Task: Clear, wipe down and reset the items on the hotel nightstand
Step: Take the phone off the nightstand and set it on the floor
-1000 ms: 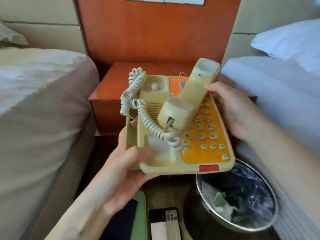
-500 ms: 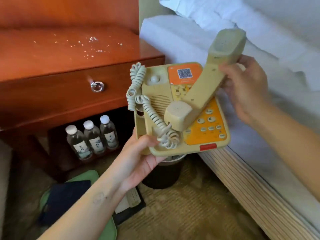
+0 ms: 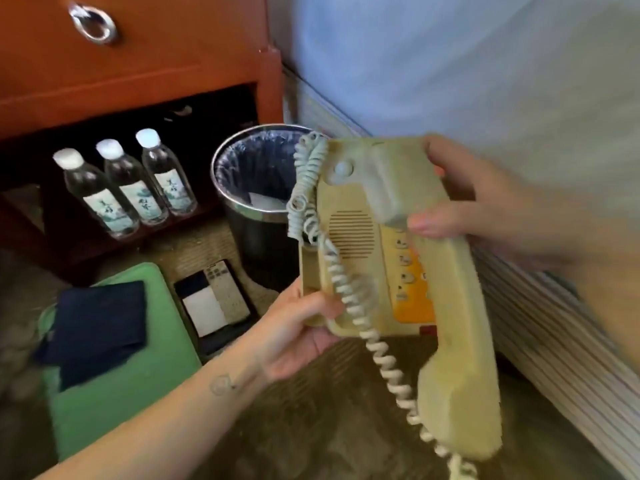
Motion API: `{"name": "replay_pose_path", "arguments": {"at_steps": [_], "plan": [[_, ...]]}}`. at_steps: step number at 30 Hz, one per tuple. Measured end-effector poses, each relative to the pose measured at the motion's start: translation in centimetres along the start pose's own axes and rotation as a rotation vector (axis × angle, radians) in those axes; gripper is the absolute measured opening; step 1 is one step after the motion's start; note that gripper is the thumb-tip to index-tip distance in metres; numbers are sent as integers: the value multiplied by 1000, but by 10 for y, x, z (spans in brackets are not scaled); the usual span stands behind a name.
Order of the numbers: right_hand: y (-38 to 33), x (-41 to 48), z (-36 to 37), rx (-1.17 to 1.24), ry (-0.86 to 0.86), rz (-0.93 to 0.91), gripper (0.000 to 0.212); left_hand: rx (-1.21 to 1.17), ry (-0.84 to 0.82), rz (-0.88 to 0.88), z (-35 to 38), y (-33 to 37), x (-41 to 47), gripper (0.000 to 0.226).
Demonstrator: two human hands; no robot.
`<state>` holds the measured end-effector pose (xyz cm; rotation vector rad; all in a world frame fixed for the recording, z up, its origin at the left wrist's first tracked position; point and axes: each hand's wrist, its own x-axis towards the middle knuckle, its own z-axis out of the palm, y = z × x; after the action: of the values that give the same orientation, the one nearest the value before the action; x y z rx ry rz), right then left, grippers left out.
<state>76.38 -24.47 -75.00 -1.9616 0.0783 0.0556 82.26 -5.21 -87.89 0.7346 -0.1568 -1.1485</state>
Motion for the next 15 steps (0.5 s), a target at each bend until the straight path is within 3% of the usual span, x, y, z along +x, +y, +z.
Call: {"name": "replay_pose_path", "arguments": {"at_steps": [2, 7, 11, 15], "plan": [[19, -7, 17, -47, 11, 86, 82, 31, -10, -50, -5, -27, 2, 53], [102, -12, 45, -170, 208, 363, 61, -30, 63, -168, -37, -96, 10, 50], [163, -19, 61, -279, 256, 542, 50, -28, 206, -268, -75, -139, 24, 66], [203, -13, 76, -96, 276, 675, 59, 25, 276, -342, -101, -153, 34, 64]]}}
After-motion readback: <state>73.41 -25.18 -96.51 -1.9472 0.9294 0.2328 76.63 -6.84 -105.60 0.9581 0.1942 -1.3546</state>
